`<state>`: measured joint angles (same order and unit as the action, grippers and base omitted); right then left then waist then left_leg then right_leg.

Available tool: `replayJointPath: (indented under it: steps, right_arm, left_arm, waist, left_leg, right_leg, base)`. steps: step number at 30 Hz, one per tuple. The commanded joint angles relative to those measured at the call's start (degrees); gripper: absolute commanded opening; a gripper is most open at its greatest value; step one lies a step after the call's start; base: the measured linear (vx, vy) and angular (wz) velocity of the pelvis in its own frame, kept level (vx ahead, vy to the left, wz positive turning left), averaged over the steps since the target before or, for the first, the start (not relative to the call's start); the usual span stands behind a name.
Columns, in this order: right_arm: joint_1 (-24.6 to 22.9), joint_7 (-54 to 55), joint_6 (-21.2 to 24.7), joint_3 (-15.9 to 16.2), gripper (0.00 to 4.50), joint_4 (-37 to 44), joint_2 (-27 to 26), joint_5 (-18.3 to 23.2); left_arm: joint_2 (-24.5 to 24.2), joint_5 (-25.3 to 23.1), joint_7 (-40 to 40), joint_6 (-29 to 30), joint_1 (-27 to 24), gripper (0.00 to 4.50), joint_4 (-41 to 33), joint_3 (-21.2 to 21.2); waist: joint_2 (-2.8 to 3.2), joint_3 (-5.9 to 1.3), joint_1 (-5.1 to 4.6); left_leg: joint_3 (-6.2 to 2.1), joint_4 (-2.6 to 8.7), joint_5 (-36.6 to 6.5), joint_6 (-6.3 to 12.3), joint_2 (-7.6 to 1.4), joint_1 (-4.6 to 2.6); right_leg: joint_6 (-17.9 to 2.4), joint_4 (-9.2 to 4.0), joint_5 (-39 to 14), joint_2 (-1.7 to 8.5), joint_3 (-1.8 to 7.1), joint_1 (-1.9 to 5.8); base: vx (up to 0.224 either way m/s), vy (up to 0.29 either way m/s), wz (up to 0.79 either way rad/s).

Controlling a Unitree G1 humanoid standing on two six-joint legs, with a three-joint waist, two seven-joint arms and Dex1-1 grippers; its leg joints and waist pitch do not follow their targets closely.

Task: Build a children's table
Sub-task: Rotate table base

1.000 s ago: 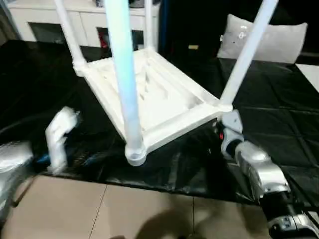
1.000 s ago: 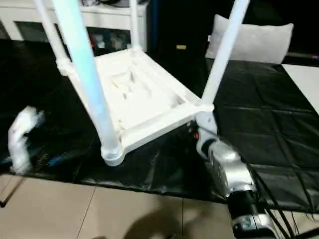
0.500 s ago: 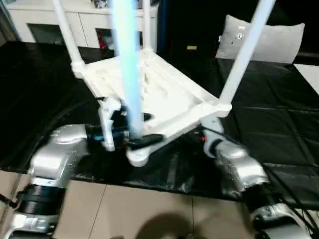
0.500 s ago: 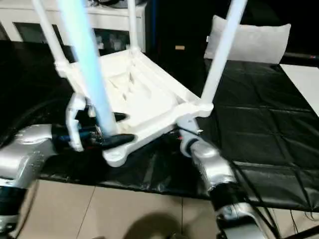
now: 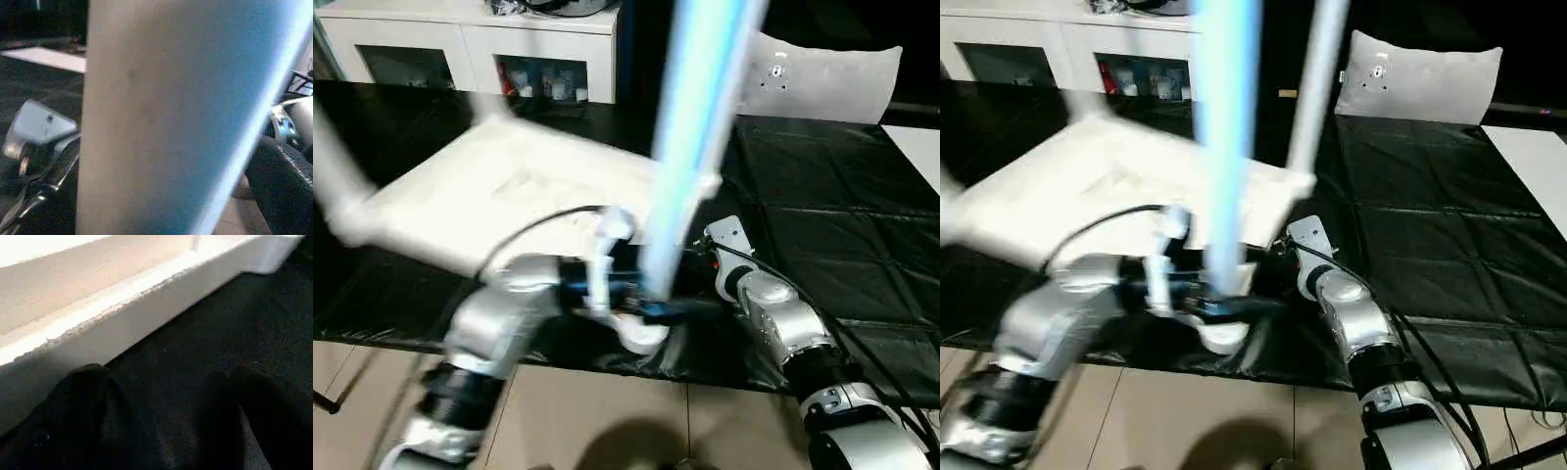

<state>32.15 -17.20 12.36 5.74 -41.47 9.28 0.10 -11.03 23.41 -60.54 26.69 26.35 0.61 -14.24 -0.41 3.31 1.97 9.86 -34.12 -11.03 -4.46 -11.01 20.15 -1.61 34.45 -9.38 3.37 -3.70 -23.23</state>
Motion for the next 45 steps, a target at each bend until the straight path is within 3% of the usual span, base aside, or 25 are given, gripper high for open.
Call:
replayJointPath:
  steps: [1, 3, 4, 8, 10, 11, 13, 16, 18, 19, 26, 29, 33, 35, 45]
  right_arm:
    - [1.51, -0.38, -1.13, 0.11, 4.5, -0.85, -0.47, -0.13]
    - [1.2, -0.12, -1.65, -0.56, 4.5, -1.04, 0.35, -0.35]
    - [1.11, -0.1, -1.73, -0.69, 4.5, -1.06, 0.58, -0.41]
    - [-0.77, -2.22, -2.84, -1.43, 4.5, 0.79, 3.68, -0.21]
    - [-2.24, -5.44, -3.36, -1.84, 4.5, 3.16, 5.36, 0.86]
    - [-4.22, -9.75, -3.7, -2.51, 4.5, 6.83, 7.51, 2.59]
    - [-5.82, -13.18, -4.01, -2.65, 4.5, 9.78, 9.38, 3.7]
    - [-7.55, -16.98, -4.72, -2.63, 4.5, 12.92, 11.48, 4.88]
    - [-10.57, -23.06, -5.55, -2.11, 4.5, 18.33, 15.32, 6.64]
    - [-11.35, -24.6, -5.75, -1.96, 4.5, 19.7, 16.28, 7.05]
    - [-16.83, -35.76, -5.34, -1.51, 4.5, 29.32, 21.77, 11.47]
    - [-18.75, -39.29, -4.35, -0.66, 4.5, 32.28, 23.82, 12.45]
    - [-19.66, -41.06, -3.45, -0.52, 4.5, 33.97, 24.46, 13.77]
    - [-21.63, -45.29, 0.39, -0.15, 4.5, 38.25, 26.11, 17.15]
    - [-23.84, -49.77, 6.16, 0.57, 4.5, 43.54, 27.88, 21.49]
  left_arm:
    - [1.56, -2.19, 2.06, -2.55, 2.21, 4.47, 1.7, -1.08]
    - [2.58, -2.76, 3.03, -3.83, 3.06, 4.47, 2.81, -1.04]
    - [2.81, -2.89, 3.27, -4.17, 3.2, 4.47, 3.02, -1.0]
    - [1.37, -4.31, 3.51, -5.99, 3.86, 4.47, 4.97, -0.8]
    - [-0.79, -5.28, 1.87, -6.47, 3.8, 4.47, 5.88, -0.95]
    - [-4.27, -6.02, -1.84, -6.99, 3.52, 4.47, 6.66, -1.61]
    - [-7.19, -7.09, -4.87, -8.01, 3.31, 4.47, 7.51, -2.54]
    - [-10.41, -8.31, -8.36, -9.16, 3.22, 4.47, 8.75, -3.79]
    - [-14.01, -13.9, -10.12, -15.85, 4.57, 4.29, 14.65, -6.77]
    - [-14.65, -15.34, -10.34, -17.88, 5.03, 4.19, 16.39, -7.49]
    - [-14.73, -19.59, -12.37, -25.78, 9.6, 3.7, 27.67, -9.9]
    - [-14.37, -22.14, -13.09, -30.21, 12.12, 3.39, 33.64, -11.07]
    - [-13.73, -22.42, -13.61, -31.57, 13.16, 2.96, 36.08, -10.92]
    - [-12.73, -22.28, -15.6, -33.24, 14.67, 2.84, 39.6, -10.74]
    - [-11.39, -23.71, -16.16, -36.17, 16.88, 2.01, 46.3, -10.51]
  waist:
    - [-0.24, -3.75, 0.33]
    - [-0.45, -3.71, 0.3]
    - [-0.42, -3.87, 0.37]
    - [-0.36, -3.95, 0.59]
    - [-0.37, -3.95, 0.82]
    - [0.07, -3.96, 0.85]
    - [0.02, -3.97, 0.89]
    - [0.32, -3.95, 0.91]
    - [0.51, -3.83, 1.01]
    - [0.39, -3.72, 1.11]
    - [0.2, -3.83, 2.09]
    - [0.17, -3.78, 2.08]
    - [-0.05, -3.89, 2.15]
    - [-0.08, -3.86, 2.49]
    - [0.01, -3.89, 3.77]
  left_leg:
    - [-0.08, 3.61, -11.03, 1.09, -1.25, -0.03]
    - [-0.27, 3.73, -10.48, 1.13, -1.2, 0.54]
    - [-0.18, 3.54, -10.37, 1.31, -1.23, 0.23]
    - [-0.14, 3.51, -9.23, 2.0, -1.34, 0.22]
    - [-0.14, 3.52, -9.26, 2.32, -1.34, 0.24]
    - [-0.13, 3.53, -9.37, 2.62, -1.29, 0.18]
    - [-0.28, 3.64, -9.37, 3.01, -1.32, 0.32]
    - [-0.23, 3.69, -9.6, 3.19, -1.48, 0.01]
    - [-0.39, 3.75, -10.66, 3.1, -1.41, 0.0]
    - [-0.32, 3.73, -12.19, 3.18, -1.48, -0.28]
    - [-0.37, 3.79, -12.04, 3.55, -1.51, -0.16]
    - [-0.39, 3.72, -11.73, 3.58, -1.43, 0.06]
    - [-0.48, 3.65, -11.11, 3.82, -1.42, 0.26]
    - [-0.4, 3.57, -10.99, 4.27, -1.52, 0.08]
    - [-0.49, 3.7, -11.07, 3.9, -1.79, -0.1]
  right_leg:
    - [-8.5, -4.58, -19.05, 3.84, 2.62, 3.14]
    - [-8.01, -4.44, -19.39, 3.87, 2.46, 3.56]
    - [-7.78, -4.58, -19.61, 3.95, 2.52, 3.35]
    - [-8.9, -4.2, -16.25, 3.76, 2.51, 3.34]
    - [-8.83, -4.16, -15.62, 3.71, 2.52, 3.43]
    - [-8.92, -4.22, -14.54, 3.6, 2.53, 3.45]
    - [-9.08, -4.01, -14.56, 3.71, 2.53, 3.64]
    - [-9.44, -4.1, -14.8, 3.65, 2.55, 3.39]
    - [-9.51, -4.26, -15.75, 3.68, 2.47, 3.38]
    - [-8.34, -4.57, -17.78, 3.64, 2.54, 3.28]
    - [-7.95, -4.8, -18.93, 3.89, 2.53, 3.47]
    - [-7.93, -5.03, -20.01, 4.03, 2.46, 3.53]
    - [-7.63, -5.05, -20.81, 4.2, 2.32, 3.65]
    - [-7.95, -5.12, -20.59, 4.13, 2.37, 3.57]
    - [-7.62, -5.19, -21.59, 4.4, 2.3, 3.37]
  base:
    - [0.0, 0.0, 0.0]
    - [0.0, 0.0, 0.0]
    - [0.0, 0.0, 0.0]
    - [0.0, 0.0, 0.0]
    - [0.0, 0.0, 0.0]
    - [0.0, 0.0, 0.0]
    - [0.0, 0.0, 0.0]
    - [0.0, 0.0, 0.0]
    - [0.0, 0.0, 0.0]
    - [0.0, 0.0, 0.0]
    - [0.0, 0.0, 0.0]
    - [0.0, 0.0, 0.0]
    - [0.0, 0.0, 0.0]
    - [0.0, 0.0, 0.0]
    - [0.0, 0.0, 0.0]
